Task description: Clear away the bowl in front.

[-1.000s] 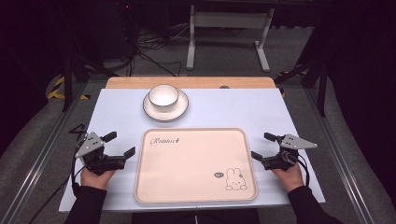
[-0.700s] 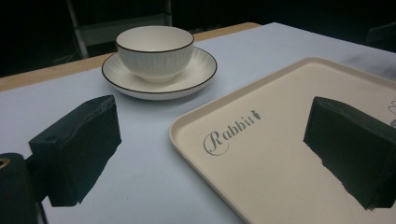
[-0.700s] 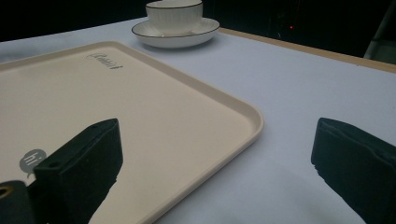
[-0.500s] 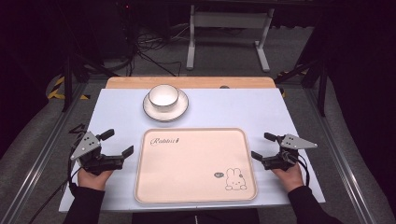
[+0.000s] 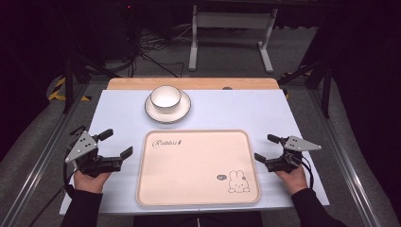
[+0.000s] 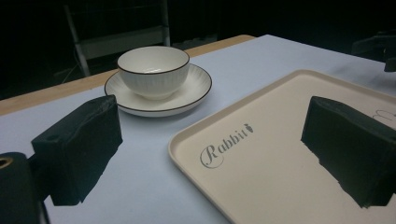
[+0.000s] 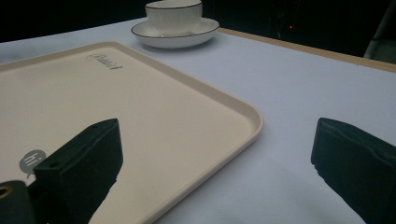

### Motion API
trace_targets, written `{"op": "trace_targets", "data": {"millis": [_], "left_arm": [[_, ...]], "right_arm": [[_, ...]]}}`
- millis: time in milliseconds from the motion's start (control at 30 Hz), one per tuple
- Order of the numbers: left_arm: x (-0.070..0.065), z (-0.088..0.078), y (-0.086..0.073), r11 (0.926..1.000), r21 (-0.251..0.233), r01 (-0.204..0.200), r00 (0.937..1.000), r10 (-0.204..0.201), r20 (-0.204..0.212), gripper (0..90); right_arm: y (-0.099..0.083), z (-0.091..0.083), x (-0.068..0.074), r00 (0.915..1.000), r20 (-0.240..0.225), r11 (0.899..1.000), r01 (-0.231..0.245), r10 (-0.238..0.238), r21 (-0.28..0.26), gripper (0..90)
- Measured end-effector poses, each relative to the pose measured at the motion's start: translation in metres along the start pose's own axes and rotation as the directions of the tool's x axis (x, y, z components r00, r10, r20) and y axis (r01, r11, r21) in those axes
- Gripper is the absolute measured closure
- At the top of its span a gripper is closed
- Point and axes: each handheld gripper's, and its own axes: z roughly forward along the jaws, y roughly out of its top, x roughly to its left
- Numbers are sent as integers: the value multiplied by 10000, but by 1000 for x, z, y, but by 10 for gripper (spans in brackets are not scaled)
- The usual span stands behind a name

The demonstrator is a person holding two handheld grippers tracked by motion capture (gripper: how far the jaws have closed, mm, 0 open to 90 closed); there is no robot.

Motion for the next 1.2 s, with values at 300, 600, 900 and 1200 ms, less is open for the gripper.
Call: {"op": "trace_targets", "data": {"millis": [300, 600, 900, 1200], "left_arm": [[0, 12, 2, 9992, 390, -49, 10000, 46, 88, 50], [5, 35, 11, 9979, 627, 169, 9999, -171, 15, 43], [13, 48, 16, 9945, 682, 792, 9965, -771, -322, 44], [18, 62, 26, 9945, 621, 840, 9951, -805, -571, 45]], "right_arm": [[0, 0, 0, 10000, 2, 10000, -3, 3, 1, 27], [0, 0, 0, 10000, -22, 10000, -15, 15, -31, 27], [0, 0, 0, 10000, -21, 10000, -24, 24, -31, 27], [0, 0, 0, 10000, -15, 10000, -22, 22, -26, 27]]}}
